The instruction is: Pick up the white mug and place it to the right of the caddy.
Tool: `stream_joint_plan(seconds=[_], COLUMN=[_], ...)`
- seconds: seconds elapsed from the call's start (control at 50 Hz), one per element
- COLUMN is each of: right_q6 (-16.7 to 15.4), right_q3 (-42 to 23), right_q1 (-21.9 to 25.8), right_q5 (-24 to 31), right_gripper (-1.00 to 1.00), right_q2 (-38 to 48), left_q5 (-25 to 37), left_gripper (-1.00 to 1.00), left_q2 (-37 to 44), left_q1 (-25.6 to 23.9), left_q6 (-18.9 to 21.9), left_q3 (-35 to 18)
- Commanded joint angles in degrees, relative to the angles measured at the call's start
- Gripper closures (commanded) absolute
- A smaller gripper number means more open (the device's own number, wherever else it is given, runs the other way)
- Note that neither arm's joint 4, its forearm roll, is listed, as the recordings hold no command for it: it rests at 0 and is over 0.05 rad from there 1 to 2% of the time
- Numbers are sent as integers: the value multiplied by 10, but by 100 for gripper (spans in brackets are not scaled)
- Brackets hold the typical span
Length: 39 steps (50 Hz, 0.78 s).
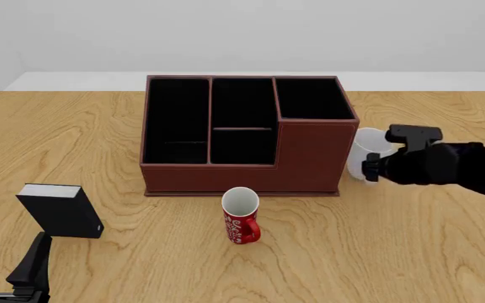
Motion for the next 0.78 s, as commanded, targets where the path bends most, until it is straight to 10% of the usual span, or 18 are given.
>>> stream_joint_plan(seconds=[0.02, 0.78], right_q6=[3, 4], right_q3=[8, 7], right_q1=[-1, 3], right_q5=[2, 33], right_gripper=[-100, -100], right_q2=[-35, -127], left_q5=[0, 0], left_gripper=[-100, -100], left_q2=[0, 0], left_q1=[0, 0], left_q6=[0, 0], left_q3=[0, 0])
